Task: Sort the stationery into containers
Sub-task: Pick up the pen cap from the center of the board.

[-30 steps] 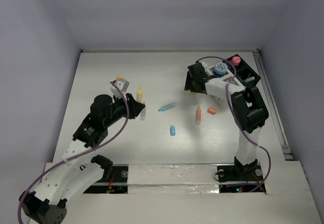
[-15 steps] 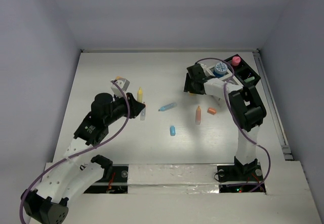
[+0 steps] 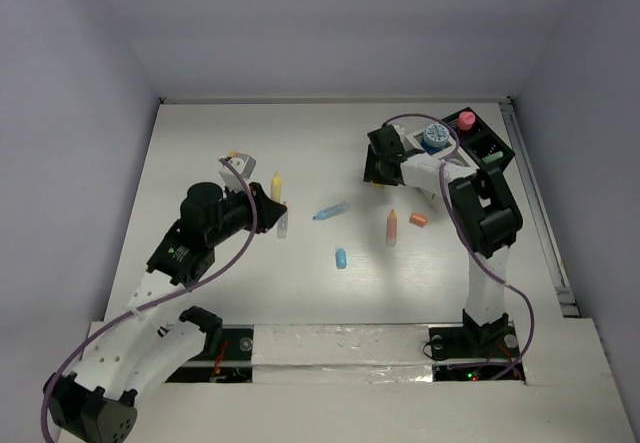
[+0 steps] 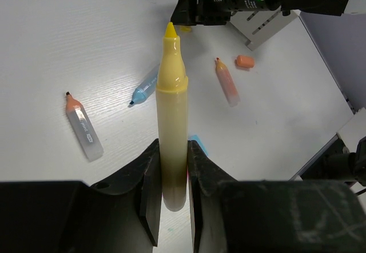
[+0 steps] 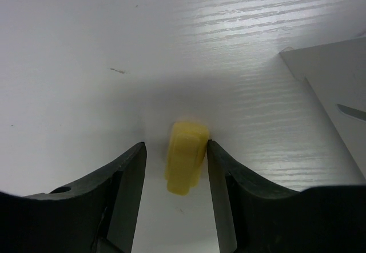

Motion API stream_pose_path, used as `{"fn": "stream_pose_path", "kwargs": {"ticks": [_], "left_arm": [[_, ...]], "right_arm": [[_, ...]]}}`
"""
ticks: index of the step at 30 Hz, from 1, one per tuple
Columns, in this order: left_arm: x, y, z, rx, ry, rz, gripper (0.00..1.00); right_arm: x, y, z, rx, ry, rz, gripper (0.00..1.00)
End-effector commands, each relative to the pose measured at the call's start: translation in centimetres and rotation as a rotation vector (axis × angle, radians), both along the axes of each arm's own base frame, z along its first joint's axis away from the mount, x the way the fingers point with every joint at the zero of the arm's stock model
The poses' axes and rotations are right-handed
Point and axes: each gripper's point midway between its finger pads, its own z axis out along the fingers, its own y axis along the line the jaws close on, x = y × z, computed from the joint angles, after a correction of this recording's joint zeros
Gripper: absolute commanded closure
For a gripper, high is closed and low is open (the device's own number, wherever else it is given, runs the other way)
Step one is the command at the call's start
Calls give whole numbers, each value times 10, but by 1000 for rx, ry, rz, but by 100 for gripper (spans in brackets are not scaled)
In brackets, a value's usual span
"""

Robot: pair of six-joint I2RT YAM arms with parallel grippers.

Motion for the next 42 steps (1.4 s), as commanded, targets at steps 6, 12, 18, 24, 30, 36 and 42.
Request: {"fn": "stream_pose_path", "kwargs": {"ticks": [6,12,18,24,30,36,42], "left_arm": [[6,-3,24,-30,-74,-15,100],[3,-9,22,-40,-64,-54,100],[-2,-16,23,-67,-55,-98,100],[-8,-27,28,-152,-31,-138,100],[-9,-36,32,-240,-35,-167,100],[-4,-36,22,-243,-7,-140,100],[-2,-31,23,-236,-18,-109,100]], "right_arm": [[8,4,-5,-33,4,26,52],[13,0,-10,-83,13,35,59],[15,1,-8,-86,8,50,86],[17,6,61,-8,-165,85,100],[-14,64,180,193,-432,237,100],[-61,132,289,454,-650,380,100],[-105,183,335,686,-720,495,100]]}}
